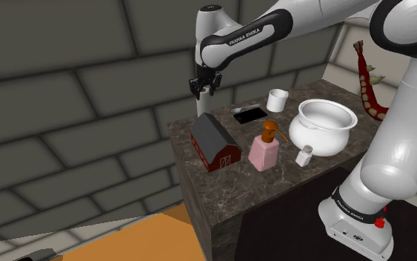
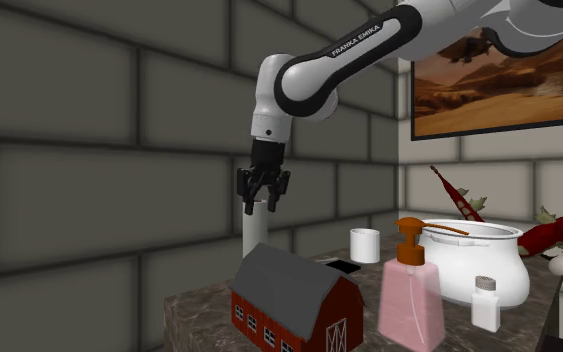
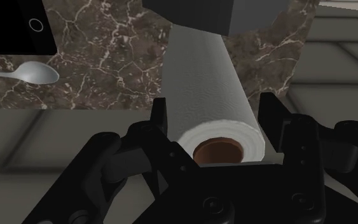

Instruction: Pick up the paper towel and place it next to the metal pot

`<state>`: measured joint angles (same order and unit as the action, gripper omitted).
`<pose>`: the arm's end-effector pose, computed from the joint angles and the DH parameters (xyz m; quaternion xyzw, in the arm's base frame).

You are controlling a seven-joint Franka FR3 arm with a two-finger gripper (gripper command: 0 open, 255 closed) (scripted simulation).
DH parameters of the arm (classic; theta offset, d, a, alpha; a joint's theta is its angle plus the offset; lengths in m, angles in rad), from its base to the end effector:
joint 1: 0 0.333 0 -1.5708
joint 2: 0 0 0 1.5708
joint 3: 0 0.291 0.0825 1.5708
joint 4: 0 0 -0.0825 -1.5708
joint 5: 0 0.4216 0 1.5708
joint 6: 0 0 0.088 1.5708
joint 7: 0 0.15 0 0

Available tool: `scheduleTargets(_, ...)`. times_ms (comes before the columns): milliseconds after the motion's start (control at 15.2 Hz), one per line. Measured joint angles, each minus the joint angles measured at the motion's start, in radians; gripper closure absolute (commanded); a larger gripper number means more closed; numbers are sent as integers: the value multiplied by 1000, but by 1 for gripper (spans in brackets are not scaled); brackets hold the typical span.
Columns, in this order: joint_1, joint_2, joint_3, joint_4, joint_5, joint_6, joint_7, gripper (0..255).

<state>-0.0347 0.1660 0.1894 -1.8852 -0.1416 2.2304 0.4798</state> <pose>0.6489 0.0896 0.3550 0.9868 -0.1260 0.1005 0.0136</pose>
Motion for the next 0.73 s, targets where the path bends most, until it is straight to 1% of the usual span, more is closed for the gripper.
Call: scheduleTargets(726,1,-38,5,100,19,-137,-17,255)
